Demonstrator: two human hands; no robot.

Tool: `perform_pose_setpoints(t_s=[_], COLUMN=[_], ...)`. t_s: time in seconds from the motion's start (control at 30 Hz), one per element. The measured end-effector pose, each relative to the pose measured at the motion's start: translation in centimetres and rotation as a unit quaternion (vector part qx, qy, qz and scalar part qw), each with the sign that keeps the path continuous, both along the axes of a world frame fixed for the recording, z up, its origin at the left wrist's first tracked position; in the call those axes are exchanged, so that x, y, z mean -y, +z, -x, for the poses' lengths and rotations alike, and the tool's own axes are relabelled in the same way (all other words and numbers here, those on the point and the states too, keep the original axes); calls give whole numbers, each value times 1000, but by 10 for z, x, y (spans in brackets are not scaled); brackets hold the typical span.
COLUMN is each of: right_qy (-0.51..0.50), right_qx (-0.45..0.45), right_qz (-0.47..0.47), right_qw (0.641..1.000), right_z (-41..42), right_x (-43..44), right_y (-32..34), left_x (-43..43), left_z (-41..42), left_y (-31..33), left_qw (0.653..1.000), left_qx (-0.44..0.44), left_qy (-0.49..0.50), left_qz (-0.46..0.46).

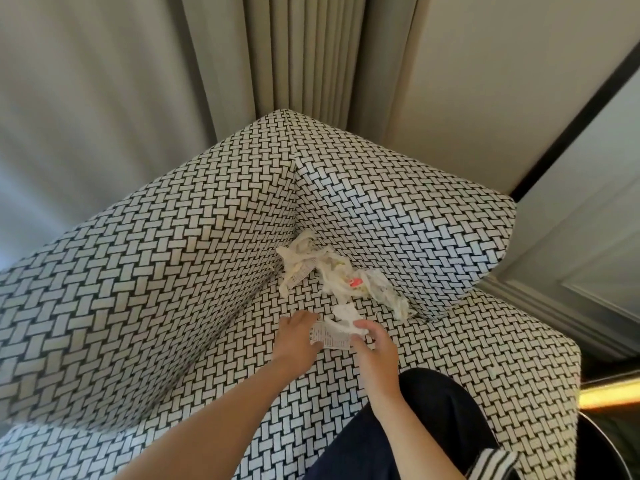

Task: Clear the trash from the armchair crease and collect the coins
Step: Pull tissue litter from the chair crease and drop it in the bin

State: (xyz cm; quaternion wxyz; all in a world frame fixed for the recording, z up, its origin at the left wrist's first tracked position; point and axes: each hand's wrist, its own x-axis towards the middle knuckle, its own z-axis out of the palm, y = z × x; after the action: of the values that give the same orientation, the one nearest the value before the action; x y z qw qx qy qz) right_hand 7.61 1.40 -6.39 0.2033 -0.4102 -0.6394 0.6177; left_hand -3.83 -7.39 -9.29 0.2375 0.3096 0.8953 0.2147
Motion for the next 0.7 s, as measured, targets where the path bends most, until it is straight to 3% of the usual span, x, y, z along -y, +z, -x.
perform_pose_setpoints(t_s=[0.17, 0.37, 0.7], right_qy=[-41, -60, -59], right_qx=[-42, -62, -48], right_qz=[54, 80, 104], right_qw=[997, 993, 992], right_z=[-2, -3, -4], right_x=[-2, -3, -4], right_y=[3, 3, 2], left_x=[-7, -2, -13], left_z=[1, 0, 2], left_y=[-1, -5, 8], left_qw=[984, 915, 809], left_qx=[-96, -247, -305], left_qy=[-122, -278, -450], left_qz=[89, 154, 226])
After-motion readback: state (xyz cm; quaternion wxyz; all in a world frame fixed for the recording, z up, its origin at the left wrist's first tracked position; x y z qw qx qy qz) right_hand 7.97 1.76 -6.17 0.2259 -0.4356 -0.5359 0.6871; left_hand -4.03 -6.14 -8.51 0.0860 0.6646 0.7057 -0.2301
